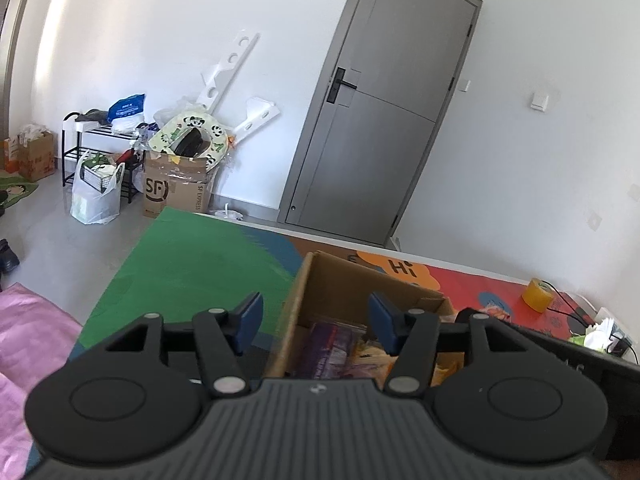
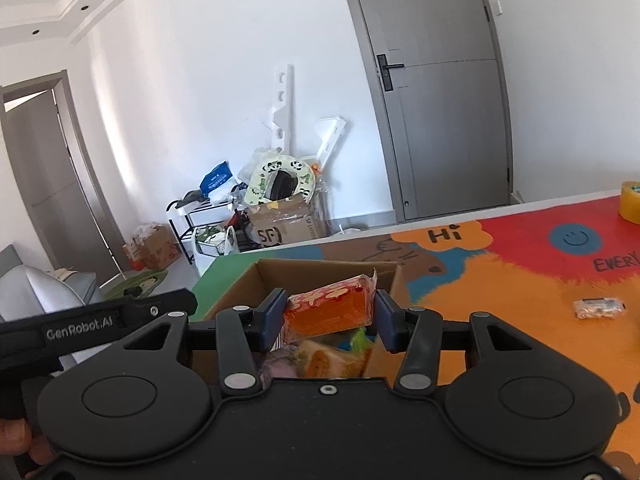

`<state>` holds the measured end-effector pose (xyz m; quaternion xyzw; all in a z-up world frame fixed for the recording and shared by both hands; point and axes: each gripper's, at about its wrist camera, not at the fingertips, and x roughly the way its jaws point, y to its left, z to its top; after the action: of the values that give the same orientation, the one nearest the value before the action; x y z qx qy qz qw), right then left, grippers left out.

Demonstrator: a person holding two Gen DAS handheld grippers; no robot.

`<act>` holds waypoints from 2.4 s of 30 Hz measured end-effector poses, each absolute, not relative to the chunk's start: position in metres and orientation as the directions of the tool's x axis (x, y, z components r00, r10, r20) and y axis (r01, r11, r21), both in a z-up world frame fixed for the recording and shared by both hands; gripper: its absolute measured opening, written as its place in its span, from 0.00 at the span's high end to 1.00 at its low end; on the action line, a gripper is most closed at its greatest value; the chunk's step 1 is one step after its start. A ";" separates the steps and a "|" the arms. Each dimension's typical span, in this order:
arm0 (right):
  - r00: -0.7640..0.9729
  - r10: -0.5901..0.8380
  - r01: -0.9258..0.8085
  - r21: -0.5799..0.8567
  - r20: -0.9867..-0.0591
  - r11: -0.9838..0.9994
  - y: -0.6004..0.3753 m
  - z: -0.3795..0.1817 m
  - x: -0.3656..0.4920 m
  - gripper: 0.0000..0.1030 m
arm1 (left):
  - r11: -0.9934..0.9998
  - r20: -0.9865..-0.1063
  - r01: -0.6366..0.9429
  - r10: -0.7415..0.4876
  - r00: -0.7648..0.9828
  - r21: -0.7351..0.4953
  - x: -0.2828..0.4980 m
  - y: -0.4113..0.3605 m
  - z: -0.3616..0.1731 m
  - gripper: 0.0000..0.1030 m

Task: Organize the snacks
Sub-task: 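Open both tools to drop the wafer bag and bread bag into the box, then move the left tool to the clear snack bar while the right tool reaches the green candy bag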

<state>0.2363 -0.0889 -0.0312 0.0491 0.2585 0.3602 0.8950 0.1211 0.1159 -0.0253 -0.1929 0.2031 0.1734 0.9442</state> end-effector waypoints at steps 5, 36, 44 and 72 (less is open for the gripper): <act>0.612 0.670 -0.618 0.274 -0.421 0.737 -0.077 -0.023 0.242 0.53 | 0.851 -0.454 -0.428 0.264 0.851 -0.306 0.120 0.128 -0.026 0.41; 0.679 0.584 -0.486 0.324 -0.445 0.812 -0.172 -0.031 0.244 0.20 | 0.897 -0.479 -0.359 0.204 0.854 -0.257 0.141 0.066 -0.022 0.09; 0.688 0.573 -0.456 0.348 -0.446 0.819 -0.204 -0.035 0.247 0.10 | 0.906 -0.510 -0.348 0.187 0.840 -0.241 0.151 0.042 -0.023 0.08; 0.738 0.481 -0.312 0.393 -0.473 0.865 -0.301 -0.062 0.283 0.05 | 0.957 -0.530 -0.189 0.046 0.847 -0.219 0.226 -0.046 -0.026 0.08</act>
<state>0.2829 -0.3010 -0.0624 0.1452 0.2909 0.2152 0.9209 0.2256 -0.0462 -0.0257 -0.1325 0.2697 0.0616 0.9518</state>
